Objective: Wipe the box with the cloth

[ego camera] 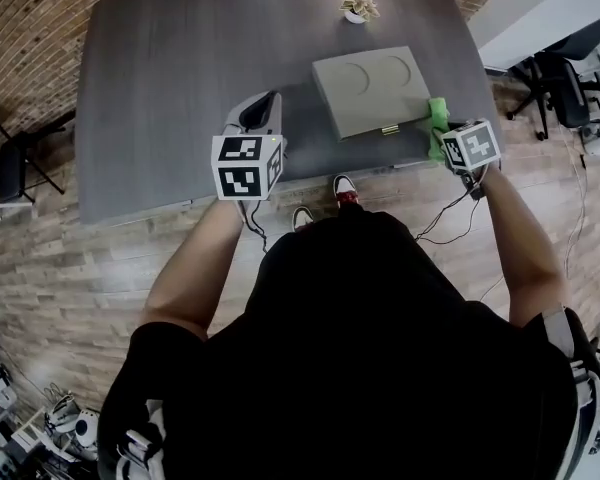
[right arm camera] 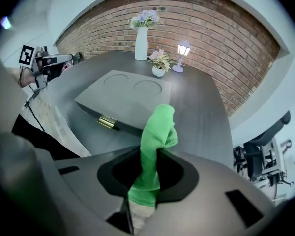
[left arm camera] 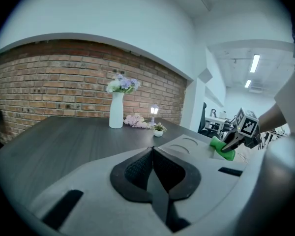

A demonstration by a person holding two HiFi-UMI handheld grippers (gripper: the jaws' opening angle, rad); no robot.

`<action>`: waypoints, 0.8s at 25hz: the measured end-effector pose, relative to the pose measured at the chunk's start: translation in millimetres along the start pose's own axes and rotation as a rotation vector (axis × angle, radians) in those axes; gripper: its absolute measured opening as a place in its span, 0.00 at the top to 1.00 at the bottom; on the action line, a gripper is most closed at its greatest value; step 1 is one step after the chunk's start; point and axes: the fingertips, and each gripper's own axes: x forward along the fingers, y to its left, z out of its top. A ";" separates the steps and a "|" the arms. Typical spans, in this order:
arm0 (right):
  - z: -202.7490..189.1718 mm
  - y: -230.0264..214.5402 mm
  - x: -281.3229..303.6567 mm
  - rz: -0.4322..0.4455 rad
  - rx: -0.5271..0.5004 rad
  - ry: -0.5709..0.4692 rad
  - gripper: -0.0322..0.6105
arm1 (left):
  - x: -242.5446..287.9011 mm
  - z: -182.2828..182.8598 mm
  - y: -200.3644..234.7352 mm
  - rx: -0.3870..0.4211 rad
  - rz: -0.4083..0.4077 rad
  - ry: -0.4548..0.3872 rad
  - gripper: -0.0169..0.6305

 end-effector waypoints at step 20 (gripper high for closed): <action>211.7 219.6 15.5 0.626 -0.127 -0.183 0.83 | -60.3 -5.7 67.9 -0.128 0.334 -0.032 0.96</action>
